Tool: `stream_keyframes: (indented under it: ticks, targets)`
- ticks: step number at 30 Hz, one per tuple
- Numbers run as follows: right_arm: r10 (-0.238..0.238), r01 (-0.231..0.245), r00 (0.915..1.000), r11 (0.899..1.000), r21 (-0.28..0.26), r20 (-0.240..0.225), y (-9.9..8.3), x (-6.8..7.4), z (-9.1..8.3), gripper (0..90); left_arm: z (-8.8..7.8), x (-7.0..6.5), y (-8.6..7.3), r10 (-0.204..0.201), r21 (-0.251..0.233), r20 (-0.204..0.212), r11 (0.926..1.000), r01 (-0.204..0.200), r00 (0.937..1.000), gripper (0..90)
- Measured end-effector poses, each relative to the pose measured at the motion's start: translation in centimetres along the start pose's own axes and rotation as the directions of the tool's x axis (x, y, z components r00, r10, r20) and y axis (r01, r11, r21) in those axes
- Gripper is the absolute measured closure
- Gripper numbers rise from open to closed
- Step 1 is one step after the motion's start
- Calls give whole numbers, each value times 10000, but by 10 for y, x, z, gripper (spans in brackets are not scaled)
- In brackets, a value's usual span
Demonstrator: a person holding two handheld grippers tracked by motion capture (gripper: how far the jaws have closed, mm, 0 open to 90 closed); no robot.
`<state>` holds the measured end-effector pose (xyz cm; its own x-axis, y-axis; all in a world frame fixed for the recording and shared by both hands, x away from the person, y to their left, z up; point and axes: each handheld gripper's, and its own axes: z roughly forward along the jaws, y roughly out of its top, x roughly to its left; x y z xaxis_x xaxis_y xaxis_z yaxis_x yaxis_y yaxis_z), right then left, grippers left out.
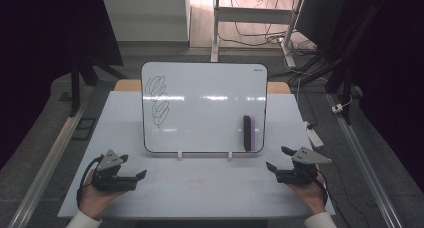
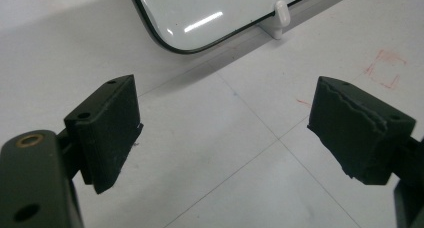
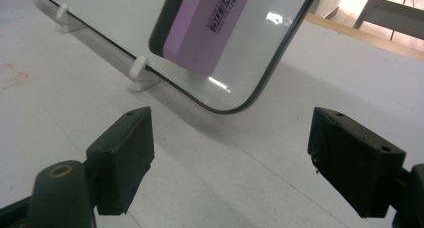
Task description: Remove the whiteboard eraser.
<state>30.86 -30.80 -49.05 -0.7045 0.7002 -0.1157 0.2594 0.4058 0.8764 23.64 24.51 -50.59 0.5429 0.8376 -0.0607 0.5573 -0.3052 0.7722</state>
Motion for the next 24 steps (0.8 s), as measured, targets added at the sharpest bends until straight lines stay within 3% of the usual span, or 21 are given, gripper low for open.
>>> stream_keyframes:
  ticks: [15, 24]
  targets:
    - [38, -38, 10000, 9999, 98, 56, 0, 3, 3, 192, 0, 4, 0, -151, -60, -311, 9999, 149, 9994, 136]
    - [172, -173, 9998, 9995, 260, 68, -3, 3, 3, 204, 1, 1, 2, 71, 9, -267, 10000, -71, 9996, 138]
